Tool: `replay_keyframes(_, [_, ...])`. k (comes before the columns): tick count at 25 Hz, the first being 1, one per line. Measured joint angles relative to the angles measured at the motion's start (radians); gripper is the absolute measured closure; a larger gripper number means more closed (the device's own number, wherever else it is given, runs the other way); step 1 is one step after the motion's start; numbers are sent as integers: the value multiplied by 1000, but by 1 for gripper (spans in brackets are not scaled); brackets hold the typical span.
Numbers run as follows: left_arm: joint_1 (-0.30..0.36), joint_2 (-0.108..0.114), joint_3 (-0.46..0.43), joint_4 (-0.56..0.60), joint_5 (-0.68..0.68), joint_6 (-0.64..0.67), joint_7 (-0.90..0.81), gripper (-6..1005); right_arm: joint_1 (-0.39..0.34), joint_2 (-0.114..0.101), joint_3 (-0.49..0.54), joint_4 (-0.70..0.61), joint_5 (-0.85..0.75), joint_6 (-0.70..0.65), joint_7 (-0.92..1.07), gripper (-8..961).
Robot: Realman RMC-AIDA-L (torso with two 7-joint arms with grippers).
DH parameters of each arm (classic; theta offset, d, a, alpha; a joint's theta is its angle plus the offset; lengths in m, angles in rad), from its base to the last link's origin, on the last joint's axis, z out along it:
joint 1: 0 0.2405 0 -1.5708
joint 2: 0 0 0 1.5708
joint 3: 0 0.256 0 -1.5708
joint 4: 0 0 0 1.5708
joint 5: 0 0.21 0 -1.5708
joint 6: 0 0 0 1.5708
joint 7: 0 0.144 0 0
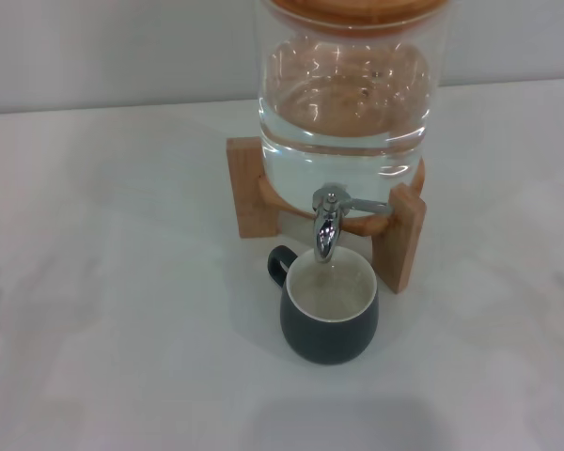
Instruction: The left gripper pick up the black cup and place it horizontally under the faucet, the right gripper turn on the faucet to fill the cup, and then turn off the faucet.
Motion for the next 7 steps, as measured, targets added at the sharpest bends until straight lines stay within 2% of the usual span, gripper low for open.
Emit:
replay_keyframes(3, [5, 0, -26, -7, -11, -13, 17, 494, 9, 2, 107, 139, -3, 3, -96, 138])
replay_keyframes(5, [11, -2, -102, -22, -20, -37, 55, 494, 13, 5, 179, 255, 0, -9, -198, 138])
replay_keyframes(7, [8, -2, -135, -29, -22, -43, 60, 494, 16, 6, 201, 290, 1, -13, -230, 138])
